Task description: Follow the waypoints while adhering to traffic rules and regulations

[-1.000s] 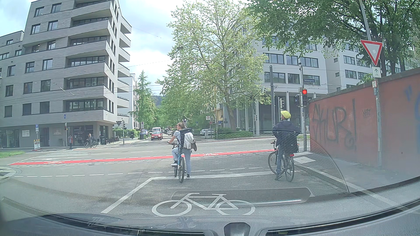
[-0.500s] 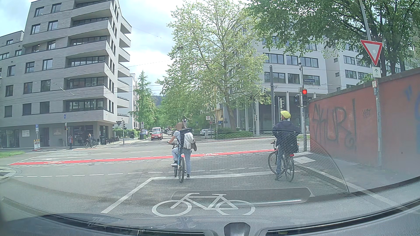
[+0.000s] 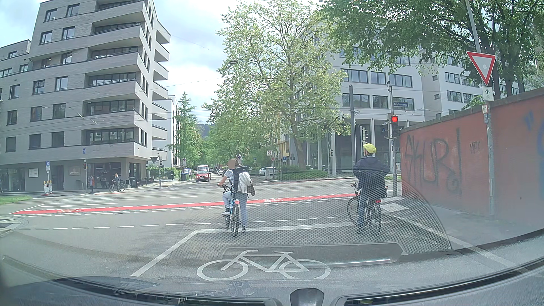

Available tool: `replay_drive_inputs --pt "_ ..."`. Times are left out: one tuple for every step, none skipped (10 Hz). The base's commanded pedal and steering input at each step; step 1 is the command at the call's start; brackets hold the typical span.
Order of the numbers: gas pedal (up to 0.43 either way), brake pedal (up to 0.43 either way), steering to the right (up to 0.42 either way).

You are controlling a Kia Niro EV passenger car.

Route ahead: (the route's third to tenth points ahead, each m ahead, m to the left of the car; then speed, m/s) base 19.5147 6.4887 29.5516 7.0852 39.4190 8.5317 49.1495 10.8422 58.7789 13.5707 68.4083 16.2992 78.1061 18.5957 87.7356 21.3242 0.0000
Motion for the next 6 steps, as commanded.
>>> replay_drive_inputs --pt "0.000 0.262 -0.016" --pt "0.000 0.262 -0.016" --pt "0.000 0.262 -0.016" --pt "0.000 0.262 -0.015" --pt "0.000 0.262 -0.015" --pt "0.000 0.262 -0.015"
